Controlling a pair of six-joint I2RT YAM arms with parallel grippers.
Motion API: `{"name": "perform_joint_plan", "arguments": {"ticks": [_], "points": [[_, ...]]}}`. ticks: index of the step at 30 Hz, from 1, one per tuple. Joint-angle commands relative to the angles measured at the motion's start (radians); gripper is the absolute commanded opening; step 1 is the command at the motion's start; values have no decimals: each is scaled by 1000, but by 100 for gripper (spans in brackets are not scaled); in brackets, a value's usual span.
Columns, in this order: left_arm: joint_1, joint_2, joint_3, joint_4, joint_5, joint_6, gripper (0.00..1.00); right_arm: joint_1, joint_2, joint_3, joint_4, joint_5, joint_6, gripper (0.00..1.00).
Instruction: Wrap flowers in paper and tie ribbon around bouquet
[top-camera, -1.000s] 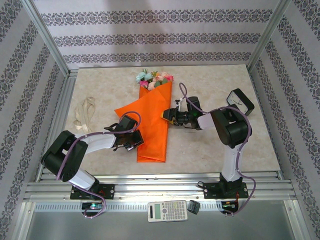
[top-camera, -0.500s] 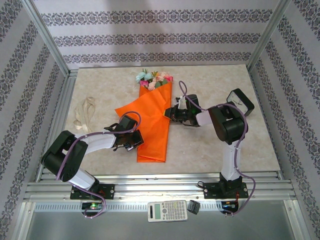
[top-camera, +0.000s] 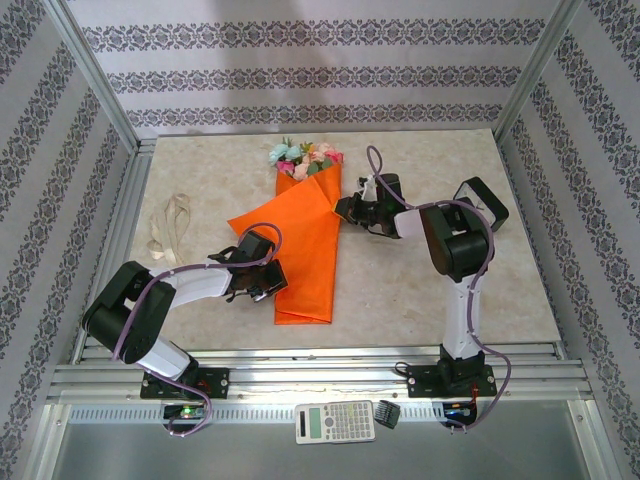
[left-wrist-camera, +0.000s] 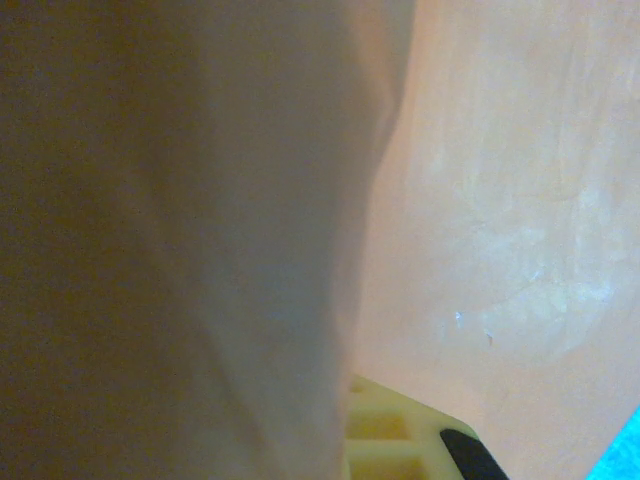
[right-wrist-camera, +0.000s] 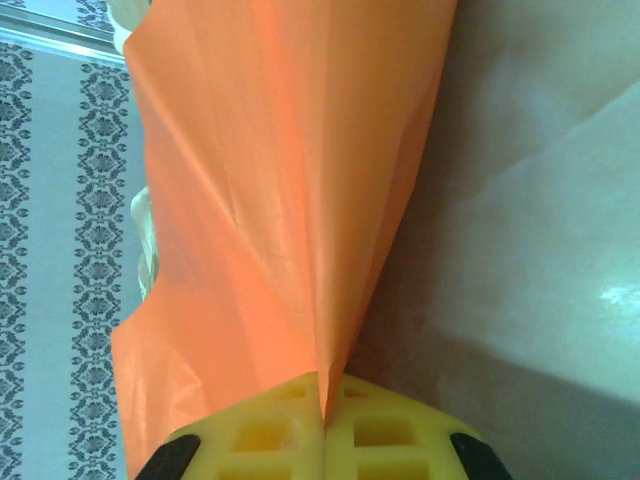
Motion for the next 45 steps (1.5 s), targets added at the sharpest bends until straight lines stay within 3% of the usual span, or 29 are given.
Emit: {"name": "perform_joint_plan", "arguments": {"ticks": [1,3,6,10,14,20,22,23,25,28,32,37,38,39,41,45], "points": [[35,63,-91,-313,-166,25,0,-14,7,57,2,36,-7,16],[35,64,-89,-313,-164,27,0,-18,19,84,-3,42,0,30],[36,62,-88,-314,-162,30,0,-20,54,140,-15,49,16,31],[36,56,-89,-316,-162,30,0,-18,110,202,-13,72,47,19],[38,51,-90,-320,-158,33,0,-20,143,234,14,111,86,0],[40,46,-91,-318,-157,39,0,-25,139,276,2,178,89,0],[44,46,-88,-316,-155,42,0,-26,155,306,0,184,102,23],[45,48,-86,-316,-153,43,0,-24,171,328,-5,180,108,29],[46,51,-82,-315,-151,45,0,-20,204,373,-14,176,123,31],[47,54,-79,-314,-147,48,0,-15,247,416,-14,186,145,27],[48,56,-80,-310,-144,46,0,-13,280,453,-11,204,167,0],[50,66,-91,-280,-131,39,0,-25,232,443,-41,230,138,0],[51,69,-94,-274,-129,36,0,-28,217,438,-46,226,130,7],[51,73,-94,-270,-127,35,0,-33,196,426,-56,224,122,25],[51,76,-93,-269,-129,34,0,-37,146,395,-106,219,99,42],[50,76,-94,-261,-131,31,0,-21,22,241,-162,177,66,48]]}}
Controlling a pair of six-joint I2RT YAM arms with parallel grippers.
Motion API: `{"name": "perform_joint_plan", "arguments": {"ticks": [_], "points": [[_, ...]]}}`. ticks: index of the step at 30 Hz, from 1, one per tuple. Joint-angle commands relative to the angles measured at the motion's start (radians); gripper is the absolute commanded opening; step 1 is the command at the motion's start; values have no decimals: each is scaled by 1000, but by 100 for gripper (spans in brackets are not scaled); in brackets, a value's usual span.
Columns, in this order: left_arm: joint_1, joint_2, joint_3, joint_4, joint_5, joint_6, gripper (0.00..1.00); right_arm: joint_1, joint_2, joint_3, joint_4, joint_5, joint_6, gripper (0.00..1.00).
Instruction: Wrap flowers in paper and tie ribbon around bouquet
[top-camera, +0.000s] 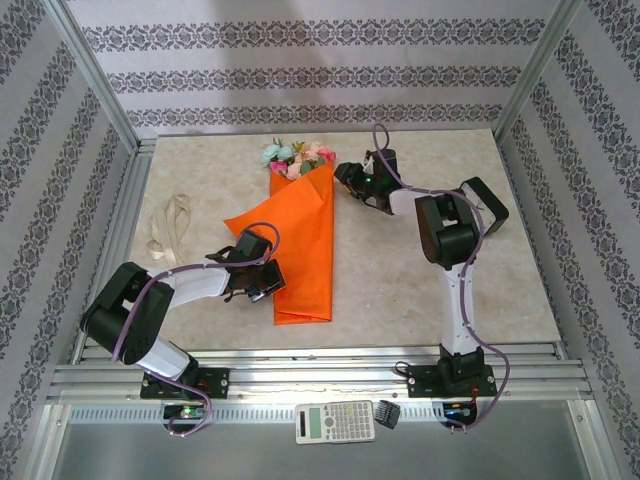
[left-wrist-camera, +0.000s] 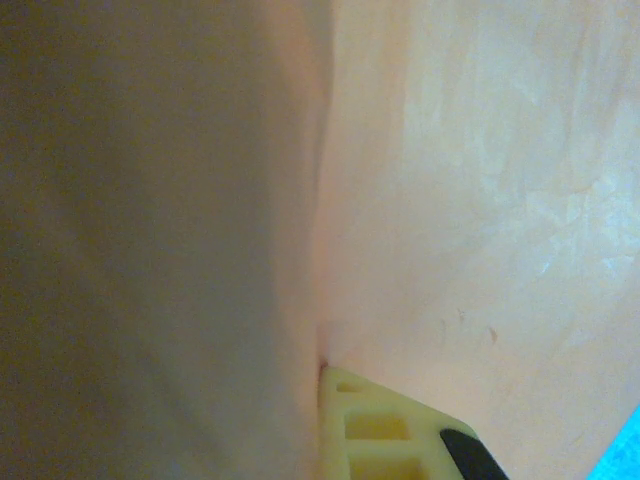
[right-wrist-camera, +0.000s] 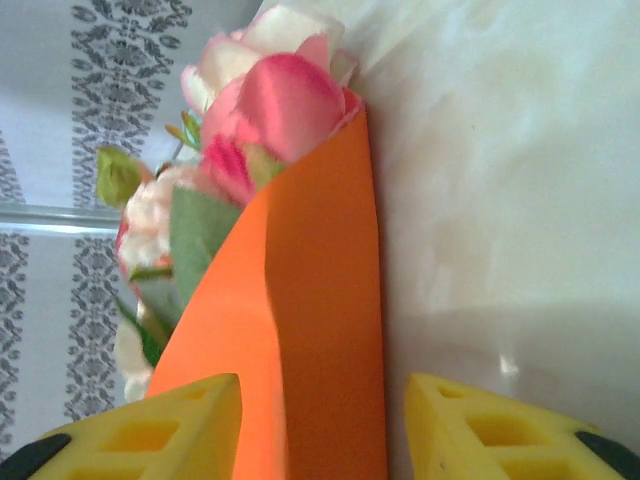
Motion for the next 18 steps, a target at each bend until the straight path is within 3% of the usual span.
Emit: {"name": "perform_joint_plan", "arguments": {"ticks": [1,7,13,18], "points": [[32,80,-90,-248,-138,9,0,13,-142,-123,-69,-30,-57,49],[32,82,-97,-241,-142,9,0,104,-282,-398,-65,-34,-73,50],[32,77,-91,-248,-147,16,0,192,-344,-541,-42,-15,-51,47],[32,74,-94,-249,-149,15,0,226,-354,-586,8,-13,-20,31]]}}
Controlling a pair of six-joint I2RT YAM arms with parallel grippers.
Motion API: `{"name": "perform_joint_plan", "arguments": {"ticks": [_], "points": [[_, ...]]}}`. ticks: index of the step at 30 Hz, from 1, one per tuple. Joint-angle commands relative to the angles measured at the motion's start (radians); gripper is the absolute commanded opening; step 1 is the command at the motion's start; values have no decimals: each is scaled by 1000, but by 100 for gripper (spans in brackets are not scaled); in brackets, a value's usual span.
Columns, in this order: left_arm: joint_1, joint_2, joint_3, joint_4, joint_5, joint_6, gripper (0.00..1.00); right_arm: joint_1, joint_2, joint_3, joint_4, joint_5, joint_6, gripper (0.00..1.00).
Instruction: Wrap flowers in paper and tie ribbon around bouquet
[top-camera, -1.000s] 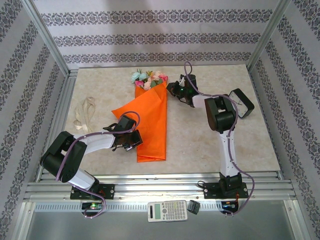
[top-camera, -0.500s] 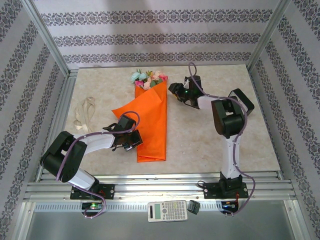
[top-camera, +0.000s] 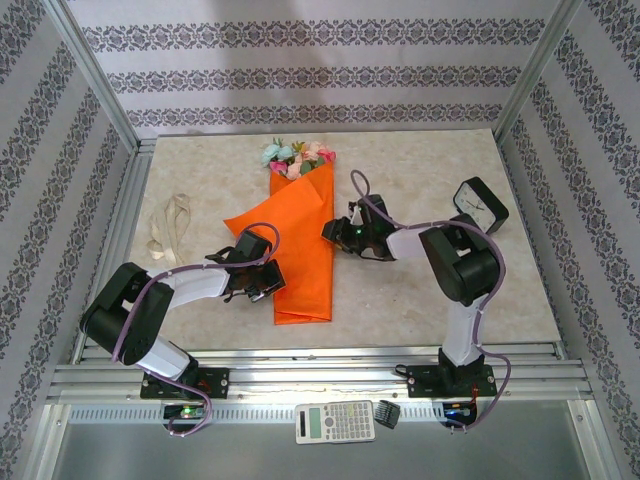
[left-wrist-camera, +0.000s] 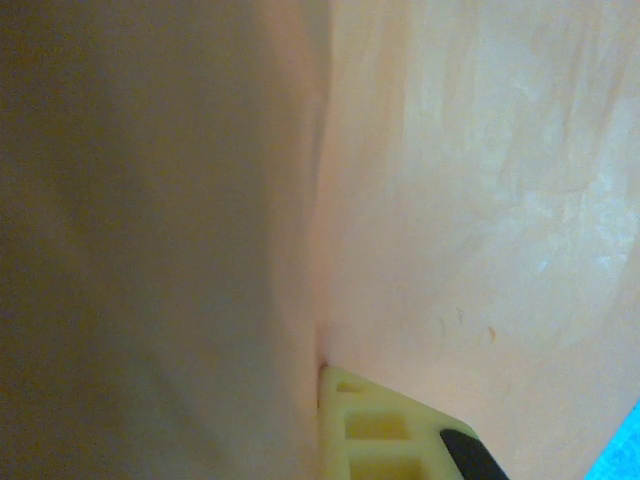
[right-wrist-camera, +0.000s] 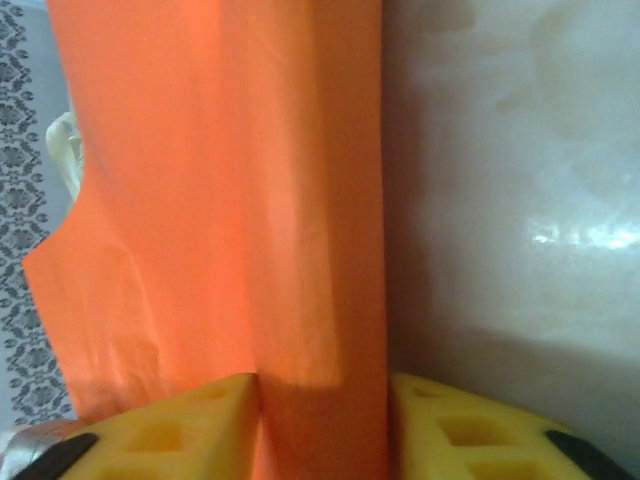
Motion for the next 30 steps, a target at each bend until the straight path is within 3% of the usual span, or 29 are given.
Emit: {"name": "perform_joint_plan", "arguments": {"ticks": [1,5,8,12,15,18,21,24,30], "points": [[32,69,-89,-261,-151,14,0,28,-5,-27,-2,-16,18,26],[32,57,-93,-265,-156,16,0,28,-23,-35,-9,6,16,0],[32,39,-92,-293,-165,16,0,15,-41,-33,-26,18,0,0],[32,-97,-74,-432,-208,-14,26,5,-49,-13,-60,11,-24,0],[32,-268,-38,-570,-237,-58,38,-7,-56,-14,-65,13,-29,0],[32,-391,33,-648,-222,-92,43,-23,-54,-3,-64,13,-25,0],[32,-365,84,-563,-106,-124,43,-35,-36,21,-66,14,-24,0],[23,-263,122,-429,-8,-174,36,-47,-15,48,-70,13,-23,0],[17,-10,226,-247,49,-164,26,-75,31,132,-93,-26,-31,0]]}}
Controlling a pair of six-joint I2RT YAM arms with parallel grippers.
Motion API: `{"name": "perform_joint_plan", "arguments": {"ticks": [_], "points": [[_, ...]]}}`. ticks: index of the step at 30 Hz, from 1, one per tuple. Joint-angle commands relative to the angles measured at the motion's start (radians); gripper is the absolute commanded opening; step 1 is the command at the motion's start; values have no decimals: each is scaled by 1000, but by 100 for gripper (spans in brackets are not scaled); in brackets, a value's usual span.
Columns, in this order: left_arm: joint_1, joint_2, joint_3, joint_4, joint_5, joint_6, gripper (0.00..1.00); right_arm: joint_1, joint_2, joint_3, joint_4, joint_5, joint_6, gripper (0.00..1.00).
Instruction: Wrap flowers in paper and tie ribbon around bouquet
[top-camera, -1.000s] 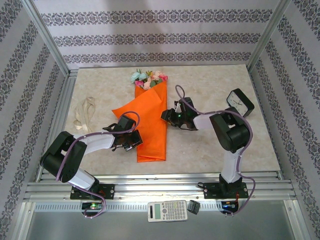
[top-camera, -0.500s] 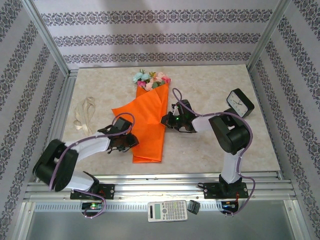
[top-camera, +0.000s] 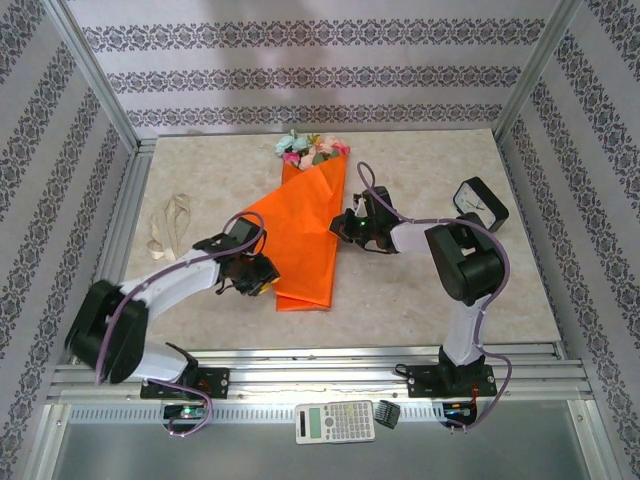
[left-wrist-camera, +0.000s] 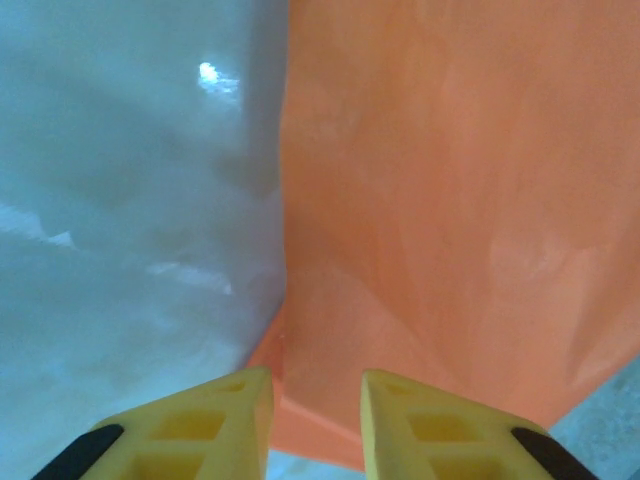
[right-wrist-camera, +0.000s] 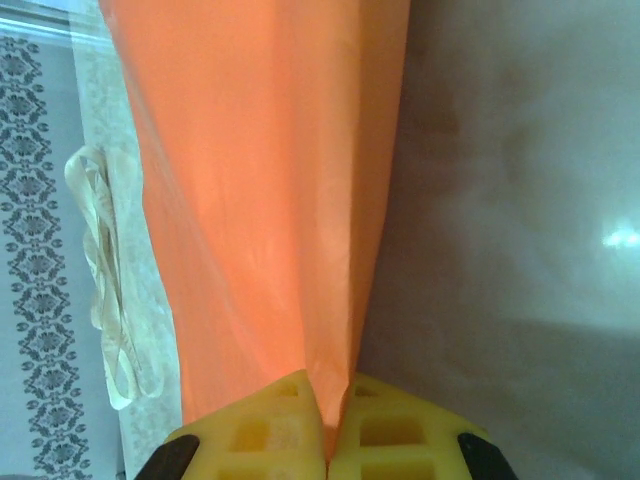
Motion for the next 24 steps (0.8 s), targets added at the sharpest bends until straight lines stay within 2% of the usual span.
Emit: {"name": "perform_joint_plan", "arguments": {"ticks": [1,4,10,15,20,21,22,24], "points": [[-5,108,60,125,59,-2,25,-23,40,72,-31,-25,-29,0],[-7,166,100,148,74,-5,21,-34,58,113,-75,-48,-55,0],[-8,160,169,10,1,30,16,-58,87,146,-101,-86,-75,0],[-11,213,166,130,58,13,16,-68,107,169,-111,-116,-82,0],[-23,318,144,165,89,17,13,-66,112,167,-109,-143,-78,0],[-23,322,130,175,82,16,12,-65,108,161,-111,-149,-80,8],[-23,325,114,182,74,17,10,-63,100,154,-113,-154,-81,20],[-23,326,94,183,60,21,9,-56,68,123,-121,-155,-87,34]]}}
